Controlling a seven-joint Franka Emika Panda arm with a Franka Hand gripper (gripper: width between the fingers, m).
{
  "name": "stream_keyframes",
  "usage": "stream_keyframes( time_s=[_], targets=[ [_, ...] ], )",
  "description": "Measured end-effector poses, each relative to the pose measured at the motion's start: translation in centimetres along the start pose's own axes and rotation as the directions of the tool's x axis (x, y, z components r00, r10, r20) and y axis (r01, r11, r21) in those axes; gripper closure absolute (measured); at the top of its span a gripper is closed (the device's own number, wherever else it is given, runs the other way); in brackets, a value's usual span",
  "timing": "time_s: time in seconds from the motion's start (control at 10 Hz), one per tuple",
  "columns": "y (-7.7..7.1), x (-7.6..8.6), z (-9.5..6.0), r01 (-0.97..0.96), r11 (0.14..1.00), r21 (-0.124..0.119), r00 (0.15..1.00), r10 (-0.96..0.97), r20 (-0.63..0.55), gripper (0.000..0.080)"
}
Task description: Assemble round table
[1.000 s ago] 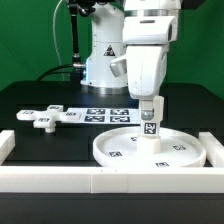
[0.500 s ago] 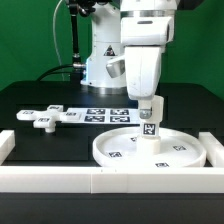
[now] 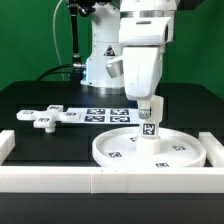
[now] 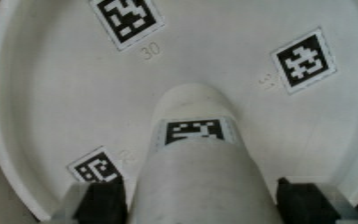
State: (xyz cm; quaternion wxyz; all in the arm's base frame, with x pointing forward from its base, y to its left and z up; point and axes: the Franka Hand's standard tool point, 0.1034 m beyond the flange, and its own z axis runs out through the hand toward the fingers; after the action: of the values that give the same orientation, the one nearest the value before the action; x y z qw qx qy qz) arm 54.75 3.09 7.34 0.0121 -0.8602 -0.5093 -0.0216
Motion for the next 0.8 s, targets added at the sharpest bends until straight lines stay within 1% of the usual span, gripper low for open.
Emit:
stream_keyframes(
  time_s=[0.2,0.3,0.4,0.5,0.8],
  targets=[
    [-0.11,0.09,0.04,-0.219,0.976,0.0,0.976,0.219,-0.001,0.039],
    [-0.2,0.17,0.05,-0.33,0.944,0.001,0.944,0.33,0.0,0.039],
    [-0.31,0.29,0.06,-0.438,0.899,0.003,0.899,0.438,0.0,0.039],
    [-0.37,0.32,0.08,-0.575,0.818,0.011,0.818,0.575,-0.002,0.039],
    [-0.32,0.45,0.06,-0.748,0.663,0.016,0.663,0.749,-0.006,0.039]
  ],
)
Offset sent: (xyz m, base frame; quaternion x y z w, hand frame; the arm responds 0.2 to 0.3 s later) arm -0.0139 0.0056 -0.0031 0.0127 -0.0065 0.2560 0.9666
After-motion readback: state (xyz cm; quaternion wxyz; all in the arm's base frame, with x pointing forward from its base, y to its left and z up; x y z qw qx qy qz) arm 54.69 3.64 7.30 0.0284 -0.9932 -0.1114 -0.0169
